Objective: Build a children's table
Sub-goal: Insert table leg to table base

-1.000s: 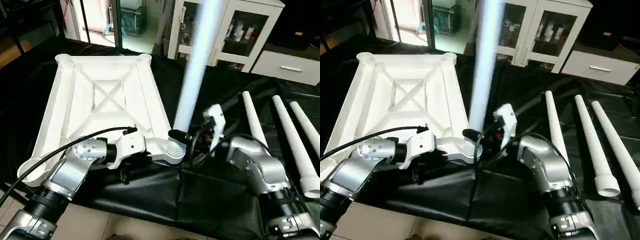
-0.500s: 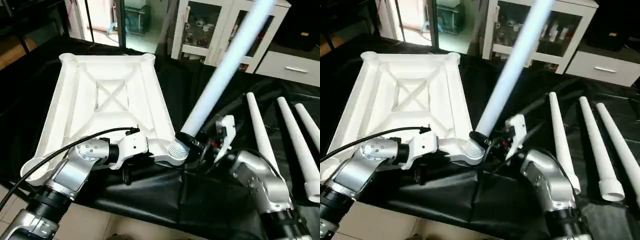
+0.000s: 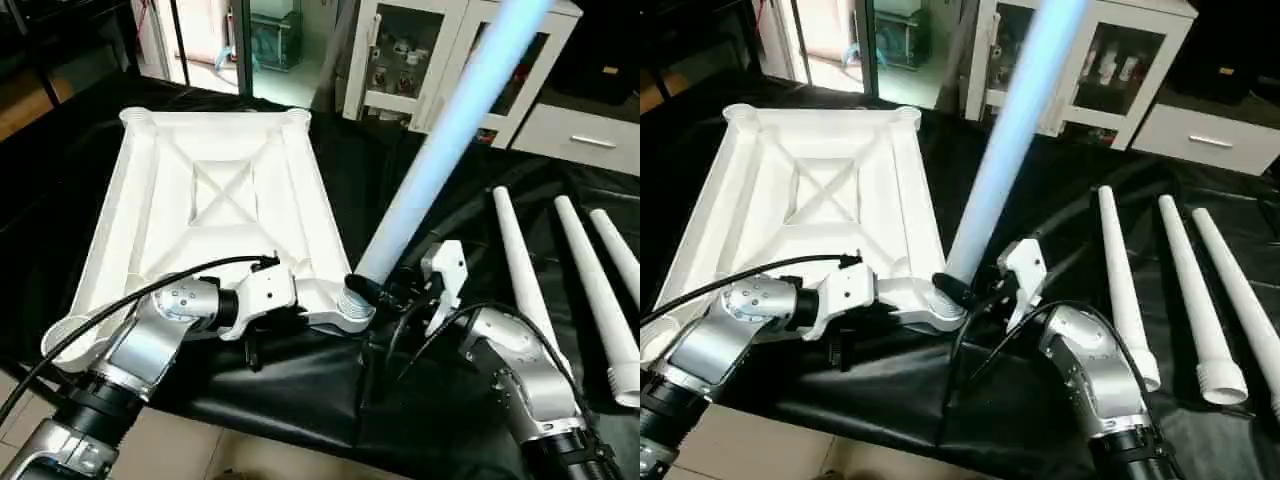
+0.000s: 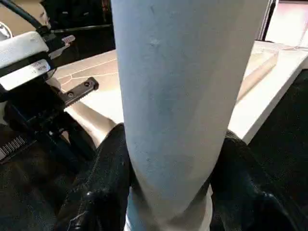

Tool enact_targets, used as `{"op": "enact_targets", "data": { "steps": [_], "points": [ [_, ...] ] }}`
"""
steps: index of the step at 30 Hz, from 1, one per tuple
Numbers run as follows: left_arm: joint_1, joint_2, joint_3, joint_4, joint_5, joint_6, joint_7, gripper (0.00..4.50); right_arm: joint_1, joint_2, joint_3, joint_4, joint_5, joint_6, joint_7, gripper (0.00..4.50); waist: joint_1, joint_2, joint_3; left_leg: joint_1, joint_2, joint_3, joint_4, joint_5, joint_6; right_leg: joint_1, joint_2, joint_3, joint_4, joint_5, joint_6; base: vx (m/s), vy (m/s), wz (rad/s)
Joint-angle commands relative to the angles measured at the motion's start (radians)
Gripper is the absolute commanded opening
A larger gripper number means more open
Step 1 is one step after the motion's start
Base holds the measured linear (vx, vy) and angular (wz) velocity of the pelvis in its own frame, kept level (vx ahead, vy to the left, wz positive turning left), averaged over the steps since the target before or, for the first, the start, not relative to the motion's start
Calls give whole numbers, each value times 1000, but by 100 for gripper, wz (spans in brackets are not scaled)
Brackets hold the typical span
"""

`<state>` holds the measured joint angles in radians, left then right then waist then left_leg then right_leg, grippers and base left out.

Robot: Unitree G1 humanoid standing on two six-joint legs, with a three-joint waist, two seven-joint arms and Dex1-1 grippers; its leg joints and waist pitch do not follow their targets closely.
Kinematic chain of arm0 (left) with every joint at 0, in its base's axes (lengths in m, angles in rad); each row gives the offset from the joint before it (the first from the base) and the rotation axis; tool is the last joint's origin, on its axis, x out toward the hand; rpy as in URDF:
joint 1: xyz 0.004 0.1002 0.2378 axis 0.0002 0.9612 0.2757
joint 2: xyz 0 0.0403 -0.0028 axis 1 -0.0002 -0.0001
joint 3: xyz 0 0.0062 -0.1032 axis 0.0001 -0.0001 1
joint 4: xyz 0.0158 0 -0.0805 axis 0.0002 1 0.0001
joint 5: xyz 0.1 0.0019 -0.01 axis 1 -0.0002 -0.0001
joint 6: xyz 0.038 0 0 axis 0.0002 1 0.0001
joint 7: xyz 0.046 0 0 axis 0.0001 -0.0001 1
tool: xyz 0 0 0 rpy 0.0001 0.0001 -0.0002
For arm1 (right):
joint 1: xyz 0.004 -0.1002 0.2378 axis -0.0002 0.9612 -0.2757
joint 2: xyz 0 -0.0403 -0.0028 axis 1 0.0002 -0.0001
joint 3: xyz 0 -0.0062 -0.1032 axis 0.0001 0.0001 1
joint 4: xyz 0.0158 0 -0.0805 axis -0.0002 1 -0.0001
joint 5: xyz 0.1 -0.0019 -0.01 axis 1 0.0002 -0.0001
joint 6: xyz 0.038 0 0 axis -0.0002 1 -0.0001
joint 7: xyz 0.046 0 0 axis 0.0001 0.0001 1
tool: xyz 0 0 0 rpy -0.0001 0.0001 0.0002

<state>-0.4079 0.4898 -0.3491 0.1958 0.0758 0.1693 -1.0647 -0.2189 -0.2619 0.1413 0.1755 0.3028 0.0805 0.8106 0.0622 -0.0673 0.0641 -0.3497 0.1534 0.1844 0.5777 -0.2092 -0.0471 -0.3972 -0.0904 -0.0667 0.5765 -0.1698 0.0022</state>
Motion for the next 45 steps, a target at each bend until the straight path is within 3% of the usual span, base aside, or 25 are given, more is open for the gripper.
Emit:
{"op": "enact_targets", "data": {
  "steps": [1,4,6,12,35,40,45],
  "points": [
    [28,-13,-31,27,0,3,-2,1,44,-44,57,110,-108,43,-25,189,-7,1,-21,5,86,-49,-104,-424,-14,5,-83,59,-96,-609,-90,0,0,0],
    [29,-14,-29,28,0,5,3,1,39,-39,58,129,-108,52,-47,189,-9,0,-17,9,84,-53,-102,-464,-16,-2,-87,60,-106,-693,-67,0,0,0],
    [28,-17,-26,28,-2,5,6,1,38,-25,28,142,-83,69,-60,189,-11,-2,-16,10,84,-57,-104,-489,-21,-4,-88,57,-110,-728,-53,0,0,0],
    [28,-18,-25,29,-2,6,7,1,46,-7,-20,161,-31,96,-68,189,-14,2,-17,12,86,-58,-107,-519,-27,-7,-85,59,-108,-694,-62,0,0,0],
    [32,-44,-3,18,-29,31,11,0,55,19,-26,178,-54,15,-114,188,-19,5,-16,11,87,-64,-113,-569,-36,-10,-88,58,-116,-732,-52,0,0,0],
    [12,-81,26,7,-64,95,29,0,23,39,-56,235,-89,-15,-217,188,-31,6,-16,6,86,-69,-117,-572,-43,-4,-88,52,-115,-714,-57,0,0,0],
    [-40,-153,58,45,-58,155,115,0,-12,78,-79,279,-107,-25,-323,188,-39,6,-10,12,82,-68,-114,-590,-39,-11,-89,49,-126,-756,-48,0,0,0]
  ]
}}
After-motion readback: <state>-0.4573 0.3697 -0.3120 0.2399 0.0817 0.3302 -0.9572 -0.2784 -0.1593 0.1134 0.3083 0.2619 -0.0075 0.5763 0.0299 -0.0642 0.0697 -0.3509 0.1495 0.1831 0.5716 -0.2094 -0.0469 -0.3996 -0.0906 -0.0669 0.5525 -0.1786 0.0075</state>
